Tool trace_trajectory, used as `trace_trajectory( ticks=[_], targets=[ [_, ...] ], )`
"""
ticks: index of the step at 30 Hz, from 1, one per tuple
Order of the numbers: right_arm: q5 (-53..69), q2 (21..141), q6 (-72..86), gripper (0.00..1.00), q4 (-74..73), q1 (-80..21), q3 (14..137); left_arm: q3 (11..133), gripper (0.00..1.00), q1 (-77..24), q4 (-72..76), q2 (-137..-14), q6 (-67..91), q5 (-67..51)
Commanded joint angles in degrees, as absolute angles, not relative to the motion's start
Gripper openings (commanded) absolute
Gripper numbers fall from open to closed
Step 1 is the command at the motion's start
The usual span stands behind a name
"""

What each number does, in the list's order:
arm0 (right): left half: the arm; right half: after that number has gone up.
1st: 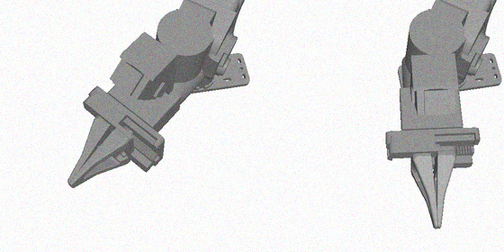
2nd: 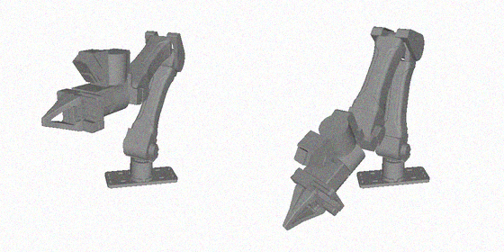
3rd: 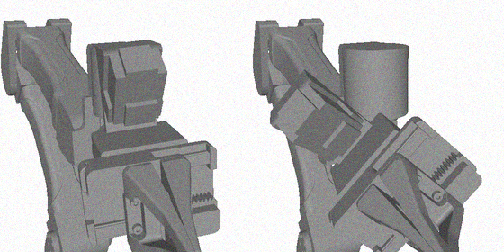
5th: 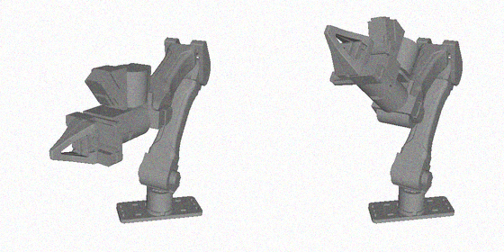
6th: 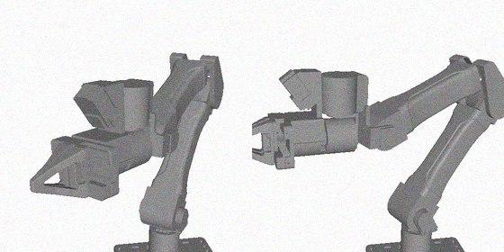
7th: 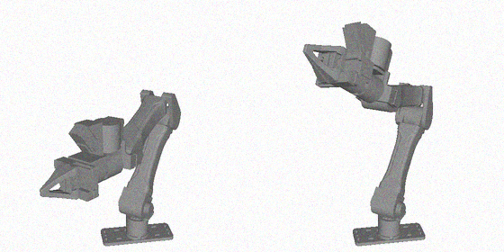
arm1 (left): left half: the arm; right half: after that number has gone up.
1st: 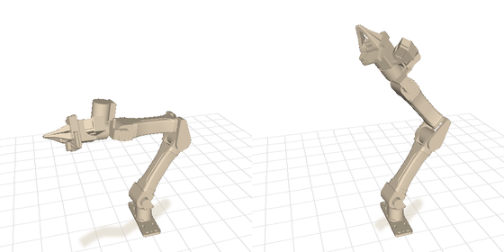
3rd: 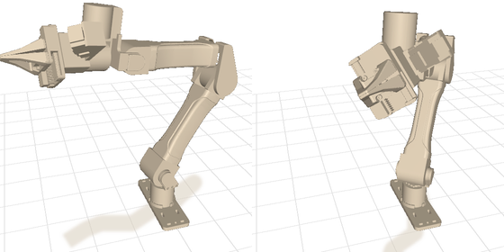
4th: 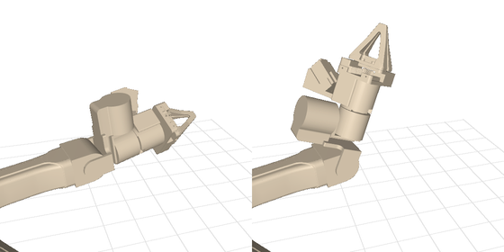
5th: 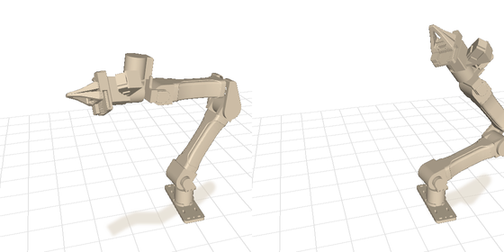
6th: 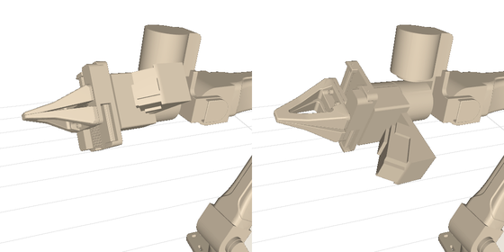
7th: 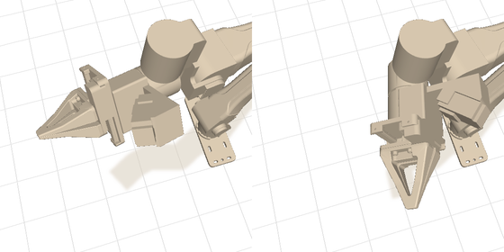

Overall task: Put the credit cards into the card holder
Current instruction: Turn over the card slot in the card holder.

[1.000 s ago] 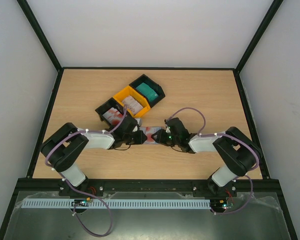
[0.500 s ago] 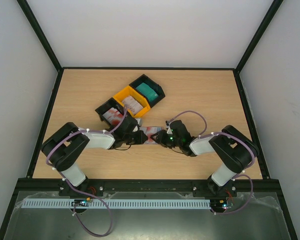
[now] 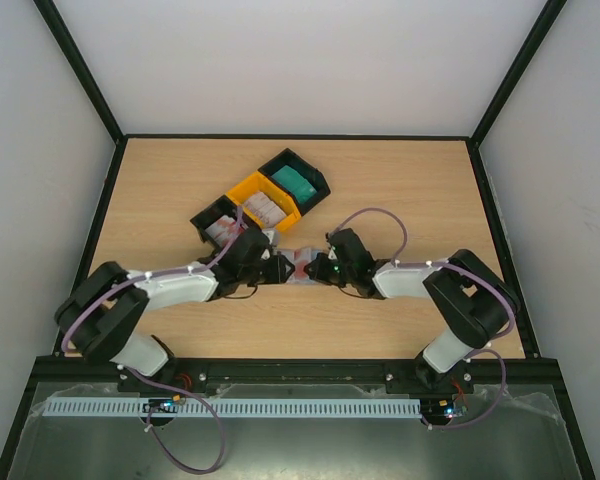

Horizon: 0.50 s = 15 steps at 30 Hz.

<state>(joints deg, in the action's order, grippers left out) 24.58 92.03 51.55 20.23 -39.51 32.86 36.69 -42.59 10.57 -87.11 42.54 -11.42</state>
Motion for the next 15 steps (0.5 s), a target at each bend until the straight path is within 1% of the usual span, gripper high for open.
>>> trace_trajectory(
  ticks=[1,6,7,8,12,15],
  targets=[
    [16.7,91.03,44.97,0.02,1.2,-39.49,38.1,36.74,0.39,-42.26,5.3,-80.65,42.23,-4.79],
    [15.33,93.58,44.38,0.02,-5.09,-39.71,42.69,35.5,0.42,-40.98,3.0,-76.07,42.94,-1.6],
    [15.21,94.23,44.47,0.04,-5.84,-39.97,43.64,35.28,0.42,-40.58,2.7,-75.37,43.05,-1.5],
    [14.92,94.67,44.46,0.08,-6.31,-40.22,44.43,35.15,0.43,-40.11,2.29,-75.02,43.13,-1.49],
    [15.37,94.64,45.12,0.26,-5.74,-41.54,46.86,34.83,0.45,-38.51,0.86,-73.92,42.95,-1.56],
    [17.37,94.01,45.96,0.31,-3.94,-42.28,47.81,34.63,0.45,-37.45,0.18,-73.4,42.57,-1.99]
  ],
)
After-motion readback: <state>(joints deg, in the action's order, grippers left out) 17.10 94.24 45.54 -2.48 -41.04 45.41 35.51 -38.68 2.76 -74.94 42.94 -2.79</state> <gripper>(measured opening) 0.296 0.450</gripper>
